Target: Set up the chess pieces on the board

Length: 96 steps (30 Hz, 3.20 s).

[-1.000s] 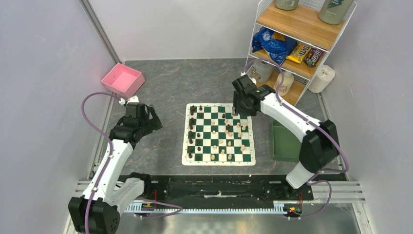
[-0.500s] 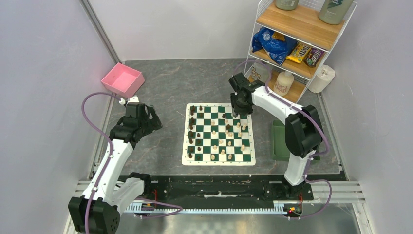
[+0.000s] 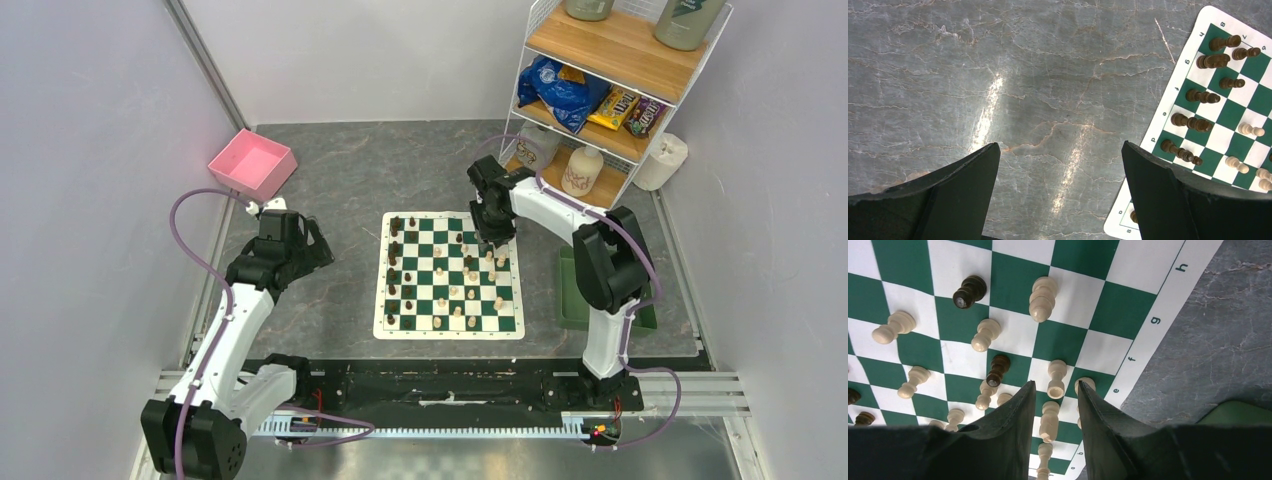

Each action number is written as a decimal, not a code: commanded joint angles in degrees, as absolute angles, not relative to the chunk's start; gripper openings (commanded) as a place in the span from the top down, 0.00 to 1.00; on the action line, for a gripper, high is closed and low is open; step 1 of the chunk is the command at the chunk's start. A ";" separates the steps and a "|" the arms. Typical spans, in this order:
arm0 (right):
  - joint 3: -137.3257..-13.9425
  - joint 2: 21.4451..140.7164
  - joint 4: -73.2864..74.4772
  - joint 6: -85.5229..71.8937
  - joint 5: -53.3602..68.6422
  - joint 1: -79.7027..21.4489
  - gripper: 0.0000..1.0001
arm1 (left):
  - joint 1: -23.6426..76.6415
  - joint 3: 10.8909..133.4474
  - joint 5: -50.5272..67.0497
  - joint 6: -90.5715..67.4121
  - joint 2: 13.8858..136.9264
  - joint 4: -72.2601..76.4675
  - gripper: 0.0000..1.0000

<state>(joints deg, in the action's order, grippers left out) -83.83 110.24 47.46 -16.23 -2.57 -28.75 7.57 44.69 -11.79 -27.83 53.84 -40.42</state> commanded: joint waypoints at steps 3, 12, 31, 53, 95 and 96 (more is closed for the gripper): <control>-85.96 112.43 47.63 -14.74 -2.10 -28.81 0.57 | 7.56 46.32 -11.28 -26.41 54.05 -39.90 0.01; -85.94 113.38 47.11 -14.76 -1.62 -28.74 0.63 | 7.56 46.23 -11.43 -26.47 53.96 -39.90 0.01; -85.94 113.20 48.25 -15.17 -0.83 -28.74 0.70 | 7.56 46.41 -11.63 -26.48 54.27 -39.90 0.02; -88.69 110.00 49.17 -15.46 -3.30 -28.48 0.79 | 7.56 46.50 -11.53 -26.44 54.47 -39.90 0.02; -103.55 125.31 51.75 -14.22 -6.90 -20.22 0.78 | 7.58 46.50 -11.46 -26.39 54.67 -39.90 0.02; -103.61 125.47 51.76 -14.35 -6.88 -20.17 0.78 | 7.56 46.54 -11.44 -26.38 54.67 -39.90 0.01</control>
<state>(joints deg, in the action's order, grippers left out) -101.49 123.79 51.64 -14.72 -6.39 -20.78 7.57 44.71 -11.64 -27.81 54.76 -40.42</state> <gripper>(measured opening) 0.225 0.988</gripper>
